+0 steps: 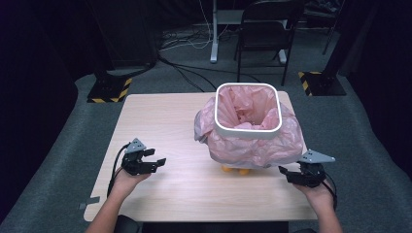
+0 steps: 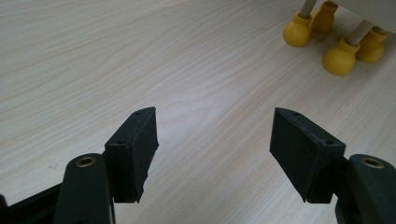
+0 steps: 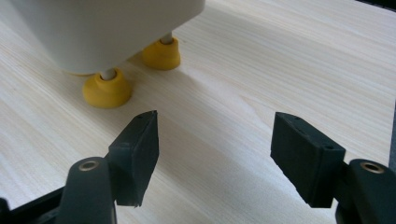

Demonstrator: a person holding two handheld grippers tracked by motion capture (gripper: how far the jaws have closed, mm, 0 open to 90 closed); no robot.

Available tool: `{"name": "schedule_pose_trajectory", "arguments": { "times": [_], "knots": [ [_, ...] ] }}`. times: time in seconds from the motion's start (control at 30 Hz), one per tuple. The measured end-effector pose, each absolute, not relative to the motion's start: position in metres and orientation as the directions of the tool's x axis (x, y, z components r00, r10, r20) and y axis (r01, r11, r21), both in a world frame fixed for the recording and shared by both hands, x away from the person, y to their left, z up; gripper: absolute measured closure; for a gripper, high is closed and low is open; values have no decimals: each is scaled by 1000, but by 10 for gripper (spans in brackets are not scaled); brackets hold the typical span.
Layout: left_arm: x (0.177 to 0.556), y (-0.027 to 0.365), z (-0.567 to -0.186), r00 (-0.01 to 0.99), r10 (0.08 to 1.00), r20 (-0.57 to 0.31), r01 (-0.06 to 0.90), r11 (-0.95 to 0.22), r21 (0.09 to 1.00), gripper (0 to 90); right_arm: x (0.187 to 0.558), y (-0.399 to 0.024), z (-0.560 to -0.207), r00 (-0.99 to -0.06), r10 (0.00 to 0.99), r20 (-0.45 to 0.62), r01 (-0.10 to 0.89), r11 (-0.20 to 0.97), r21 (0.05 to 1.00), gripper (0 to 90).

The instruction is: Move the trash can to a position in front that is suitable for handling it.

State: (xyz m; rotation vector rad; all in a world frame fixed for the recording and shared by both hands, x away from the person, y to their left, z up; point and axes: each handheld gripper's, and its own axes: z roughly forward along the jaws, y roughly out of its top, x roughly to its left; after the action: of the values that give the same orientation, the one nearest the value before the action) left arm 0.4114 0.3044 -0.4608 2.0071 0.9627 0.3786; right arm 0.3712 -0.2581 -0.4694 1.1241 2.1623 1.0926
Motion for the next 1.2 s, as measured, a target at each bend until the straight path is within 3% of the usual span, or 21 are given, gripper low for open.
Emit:
{"name": "schedule_pose_trajectory", "arguments": {
  "times": [1.2],
  "knots": [
    [416,248,-428,748,662,-52,411,-400,820,308,365,-247,-445,-589,806,-49,393,340,855,294]
  ]
}}
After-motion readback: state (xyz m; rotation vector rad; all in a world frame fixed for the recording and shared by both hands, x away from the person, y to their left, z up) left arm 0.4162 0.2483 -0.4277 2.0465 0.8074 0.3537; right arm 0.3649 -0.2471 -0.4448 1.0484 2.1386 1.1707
